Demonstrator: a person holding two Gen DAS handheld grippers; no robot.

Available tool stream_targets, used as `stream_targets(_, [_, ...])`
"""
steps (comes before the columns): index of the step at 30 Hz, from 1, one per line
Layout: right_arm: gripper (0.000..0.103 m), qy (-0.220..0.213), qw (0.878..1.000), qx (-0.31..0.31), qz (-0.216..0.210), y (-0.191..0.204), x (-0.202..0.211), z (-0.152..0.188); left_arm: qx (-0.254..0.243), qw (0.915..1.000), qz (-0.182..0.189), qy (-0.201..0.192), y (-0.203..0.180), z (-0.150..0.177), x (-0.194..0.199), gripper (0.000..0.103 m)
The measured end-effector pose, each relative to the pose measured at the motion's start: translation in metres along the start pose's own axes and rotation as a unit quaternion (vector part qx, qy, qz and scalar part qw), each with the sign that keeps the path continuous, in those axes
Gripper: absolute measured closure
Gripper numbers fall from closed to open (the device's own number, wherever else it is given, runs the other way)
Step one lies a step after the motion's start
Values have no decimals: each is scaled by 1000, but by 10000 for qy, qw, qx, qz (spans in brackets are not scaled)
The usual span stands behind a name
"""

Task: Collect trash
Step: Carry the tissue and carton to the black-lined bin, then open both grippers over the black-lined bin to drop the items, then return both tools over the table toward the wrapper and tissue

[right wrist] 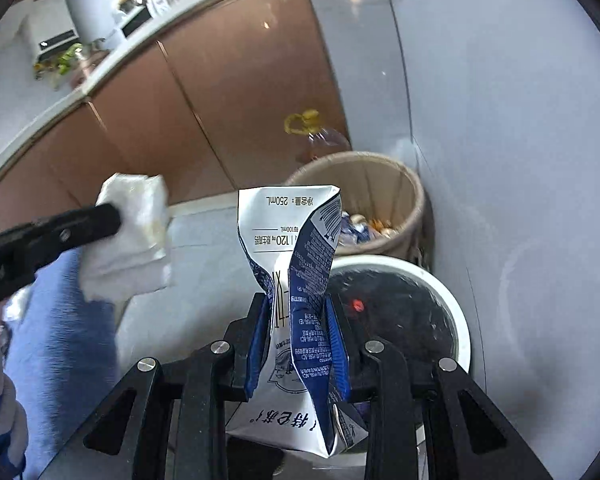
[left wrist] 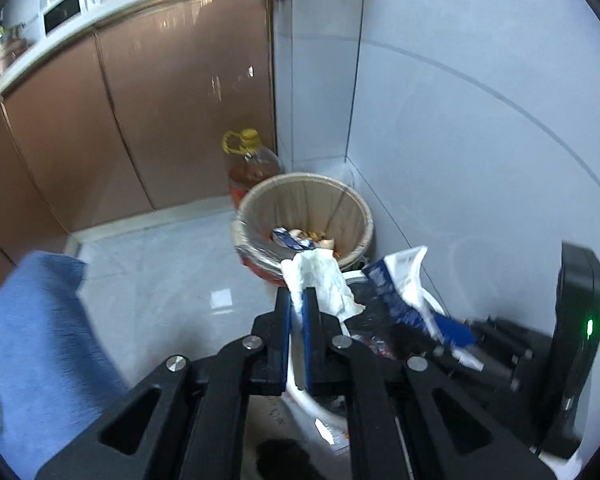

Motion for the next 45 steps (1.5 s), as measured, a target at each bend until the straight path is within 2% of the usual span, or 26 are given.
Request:
stream_targets(6, [74,236,9993,-136,259,-22,-23,17,262,9985,315,355,-13,12,-51,95])
stream_targets(7, [74,272,9990,-154,317,-26,-26,20,296,9982,339,402,-14,14,-56,92])
stream_targets(10, [73,317,9982,-165,483,-33,-27,27,417,9973,432,430,-15,18,-60,71])
stream_targets(11, [71,310,9980,-157,524,-35,-24,29,438,9972,467,376,-15,17,-59,67])
stream_targets(15, [56,208,9977,-121,636,-33,-14,28,548,9970,514,180,-11,14,-42,64])
stream_targets(21, [42,-116,9934,326,1093,-12,17,13,746,9962,433,-128,8,14,6,61])
stream_targets(28, [35,-648,9851,801,1376,35,70,-2,924,9945,150,-474,41,25,81,61])
stream_targets(34, [31,-1101,9788,1102,1327,81,120,-6,1087,9910,-90,-778,66,44,149,61])
stream_targets(38, [27,-1467,9745,1287,1111,117,158,-6,1219,9872,-316,-975,85,62,193,61])
stream_targets(45, [23,-2060,9568,1913,737,193,215,8,1468,9786,-770,-1220,121,104,266,61])
Point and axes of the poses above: each gripper's, at about its wrist camera, not at the fingertips, and x roughly against the way its jaws point, y to its left, z to its underside, the point moved 7 cm from there along -x, roughly the way its jaws point, and after that the axes turned 6 degrees about z, right-handed, at the moved point
